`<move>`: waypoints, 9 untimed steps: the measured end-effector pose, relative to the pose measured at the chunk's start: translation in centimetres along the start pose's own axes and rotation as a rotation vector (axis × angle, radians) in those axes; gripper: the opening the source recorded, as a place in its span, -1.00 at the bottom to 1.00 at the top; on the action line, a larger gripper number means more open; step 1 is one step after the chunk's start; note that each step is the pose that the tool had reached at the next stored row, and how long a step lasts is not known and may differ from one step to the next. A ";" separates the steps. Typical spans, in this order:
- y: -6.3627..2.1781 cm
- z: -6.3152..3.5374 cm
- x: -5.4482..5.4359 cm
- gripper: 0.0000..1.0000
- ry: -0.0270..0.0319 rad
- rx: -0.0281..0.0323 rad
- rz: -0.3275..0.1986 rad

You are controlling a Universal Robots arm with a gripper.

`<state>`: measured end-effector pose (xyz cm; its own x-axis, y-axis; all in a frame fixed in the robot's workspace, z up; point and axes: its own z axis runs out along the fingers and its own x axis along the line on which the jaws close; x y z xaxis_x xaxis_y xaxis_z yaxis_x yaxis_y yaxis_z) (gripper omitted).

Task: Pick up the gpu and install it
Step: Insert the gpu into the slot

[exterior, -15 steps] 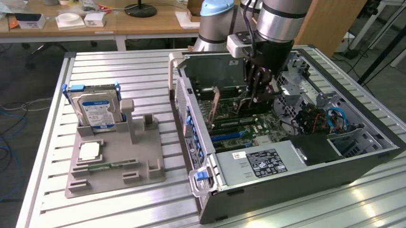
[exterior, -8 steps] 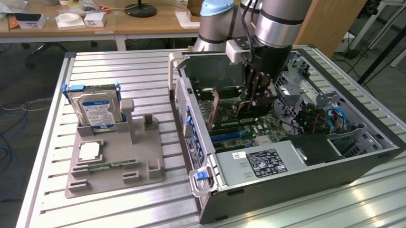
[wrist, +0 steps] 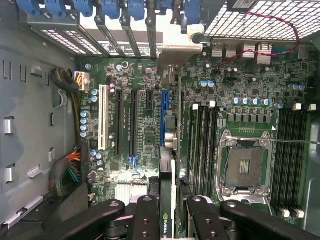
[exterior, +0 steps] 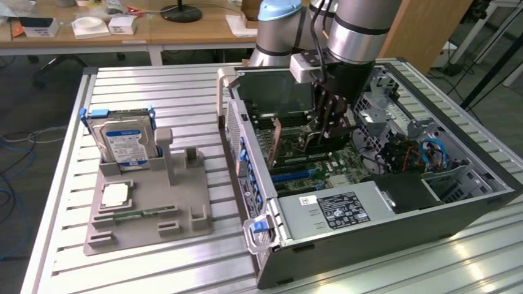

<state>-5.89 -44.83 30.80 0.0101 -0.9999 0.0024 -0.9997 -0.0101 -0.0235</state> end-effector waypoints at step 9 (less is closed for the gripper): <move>0.03 0.41 0.1 -0.48 0.0000 0.0000 0.000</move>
<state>-5.91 -44.94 30.38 0.0100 -0.9999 0.0024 -0.9997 -0.0100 -0.0235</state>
